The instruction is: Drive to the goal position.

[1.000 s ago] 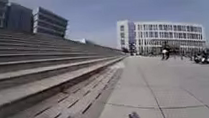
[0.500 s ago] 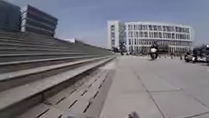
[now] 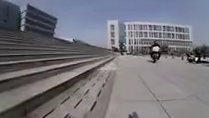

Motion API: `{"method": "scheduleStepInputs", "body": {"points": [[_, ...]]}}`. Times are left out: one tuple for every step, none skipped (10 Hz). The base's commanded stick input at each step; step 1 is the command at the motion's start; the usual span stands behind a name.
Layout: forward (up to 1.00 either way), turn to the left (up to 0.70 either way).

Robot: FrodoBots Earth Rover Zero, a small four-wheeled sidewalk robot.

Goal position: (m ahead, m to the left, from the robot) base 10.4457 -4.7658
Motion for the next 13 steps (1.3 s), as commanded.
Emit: {"method": "scheduleStepInputs", "body": {"points": [[0.70, 0.01], [0.70, 0.01], [0.70, 0.01], [0.70, 0.01], [0.70, 0.01], [0.70, 0.01], [0.70, 0.01], [0.70, 0.01], [0.70, 0.01], [0.70, 0.01], [0.70, 0.01], [0.70, 0.01], [0.70, 0.01]]}}
